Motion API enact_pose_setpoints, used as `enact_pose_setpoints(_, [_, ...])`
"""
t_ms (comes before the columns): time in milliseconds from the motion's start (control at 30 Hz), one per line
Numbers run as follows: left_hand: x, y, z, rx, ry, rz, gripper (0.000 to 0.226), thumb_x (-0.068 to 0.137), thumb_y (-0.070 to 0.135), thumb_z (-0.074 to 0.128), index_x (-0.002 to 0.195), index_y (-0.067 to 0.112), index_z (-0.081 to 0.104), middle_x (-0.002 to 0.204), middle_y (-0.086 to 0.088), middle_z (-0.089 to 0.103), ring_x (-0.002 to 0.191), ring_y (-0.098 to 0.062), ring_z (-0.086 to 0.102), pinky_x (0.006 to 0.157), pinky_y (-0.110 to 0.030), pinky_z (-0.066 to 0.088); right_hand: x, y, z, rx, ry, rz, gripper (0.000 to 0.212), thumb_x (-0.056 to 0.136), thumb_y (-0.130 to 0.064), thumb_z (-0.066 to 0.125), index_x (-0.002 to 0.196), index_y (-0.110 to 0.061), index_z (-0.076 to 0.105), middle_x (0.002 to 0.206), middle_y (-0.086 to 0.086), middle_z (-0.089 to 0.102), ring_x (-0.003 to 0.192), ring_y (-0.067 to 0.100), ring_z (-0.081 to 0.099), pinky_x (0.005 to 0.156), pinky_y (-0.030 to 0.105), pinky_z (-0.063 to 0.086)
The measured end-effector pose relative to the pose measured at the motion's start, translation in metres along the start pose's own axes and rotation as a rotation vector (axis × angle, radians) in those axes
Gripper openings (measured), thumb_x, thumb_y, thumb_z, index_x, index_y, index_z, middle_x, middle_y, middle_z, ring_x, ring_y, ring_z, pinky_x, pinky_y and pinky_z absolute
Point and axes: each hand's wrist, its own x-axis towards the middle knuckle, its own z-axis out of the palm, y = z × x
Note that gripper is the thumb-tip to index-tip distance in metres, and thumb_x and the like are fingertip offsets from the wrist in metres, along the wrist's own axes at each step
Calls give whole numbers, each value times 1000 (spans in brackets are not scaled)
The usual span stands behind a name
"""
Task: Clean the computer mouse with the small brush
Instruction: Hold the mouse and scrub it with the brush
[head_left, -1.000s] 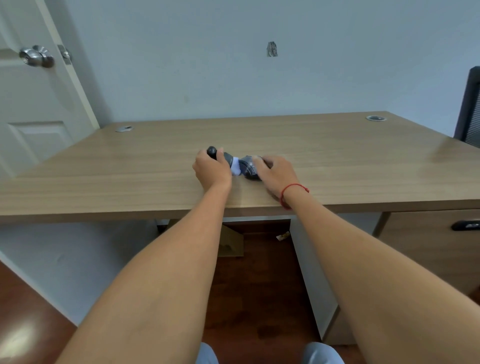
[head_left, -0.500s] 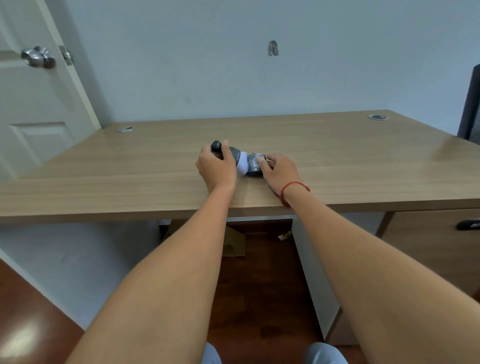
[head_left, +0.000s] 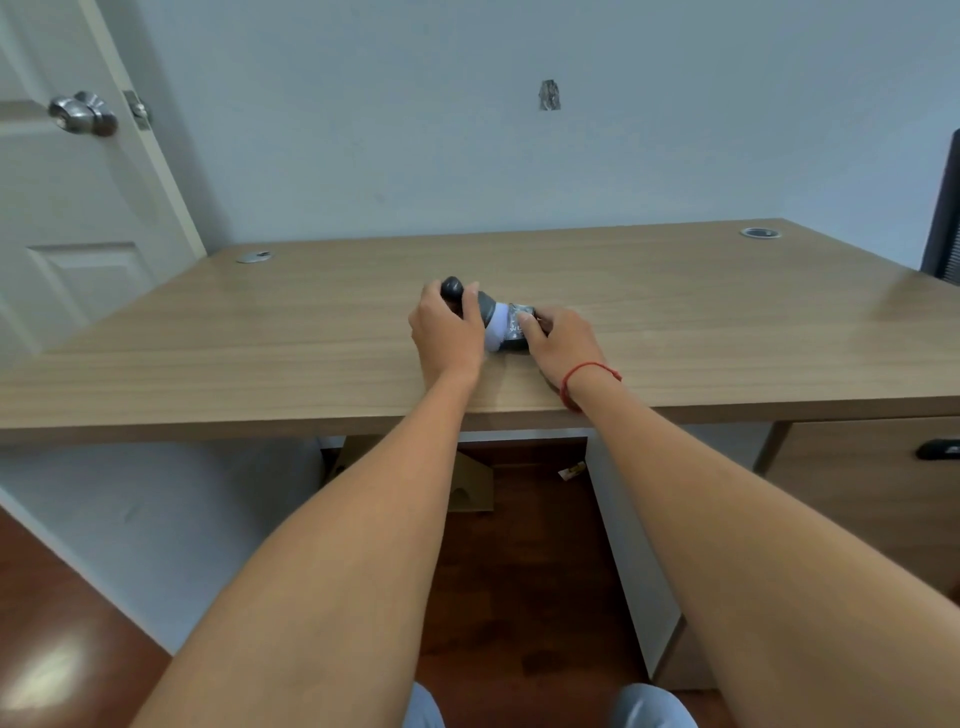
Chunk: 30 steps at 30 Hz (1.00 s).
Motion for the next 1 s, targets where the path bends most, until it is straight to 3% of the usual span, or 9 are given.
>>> enact_pose_setpoints(67, [1, -2, -2, 35, 48, -38, 26, 91, 27, 58, 96, 1, 60, 95, -14, 66, 89, -24, 57, 75, -28, 42, -1, -1, -1, -2, 1, 4, 37, 99, -38, 44, 112, -11, 67, 103, 10, 70, 96, 27, 64, 88, 41, 52])
enact_pose_setpoints(200, [0, 4, -2, -60, 45, 4, 27, 91, 29, 59, 95, 2, 60, 86, -9, 64, 84, -25, 60, 76, -33, 49, 0, -1, -1, -15, -2, -4, 37, 99, -38, 43, 106, -11, 67, 101, 11, 71, 95, 29, 64, 85, 41, 52])
enact_pose_setpoints(333, [0, -1, -2, 65, 28, -55, 24, 92, 27, 58, 95, 2, 59, 96, -14, 65, 84, -20, 52, 71, -26, 39, 0, -1, 0, -4, -4, 1, 38, 100, -38, 43, 113, -10, 66, 105, 11, 70, 97, 27, 64, 86, 40, 52])
enact_pose_setpoints(467, [-1, 4, -3, -59, 48, -7, 26, 91, 28, 59, 97, 2, 60, 91, -11, 66, 86, -24, 60, 74, -30, 47, -1, -1, -1, -16, -12, -1, 39, 100, -38, 42, 116, -10, 65, 108, 12, 70, 99, 28, 64, 89, 42, 52])
enact_pose_setpoints(600, [0, -2, -3, 104, 33, -48, 23, 93, 26, 57, 95, 4, 59, 92, -8, 62, 81, -17, 47, 66, -19, 31, -2, -2, -1, -13, -9, 1, 39, 100, -37, 42, 116, -10, 65, 109, 13, 69, 100, 29, 63, 90, 42, 52])
enact_pose_setpoints(733, [0, 1, -1, -19, 33, 12, 23, 92, 27, 58, 96, 4, 60, 84, -1, 57, 79, -13, 46, 67, -14, 32, -2, -2, -1, -24, -22, 9, 39, 100, -38, 40, 111, -9, 65, 107, 15, 69, 99, 32, 63, 88, 43, 51])
enact_pose_setpoints(900, [4, -8, -2, 91, 16, -70, 22, 91, 25, 59, 77, 8, 53, 79, -8, 59, 76, -17, 45, 65, -15, 28, -9, -7, 1, -19, 1, 52, 58, 83, -67, 51, 110, -18, 62, 101, 3, 68, 92, 25, 64, 82, 41, 54])
enact_pose_setpoints(1000, [3, -3, -2, 42, 50, -29, 25, 92, 27, 57, 87, 3, 58, 83, -9, 62, 77, -18, 46, 63, -18, 30, -12, -8, 1, -167, -7, 22, 68, 74, -65, 64, 119, -15, 56, 109, 4, 66, 97, 25, 63, 86, 42, 54])
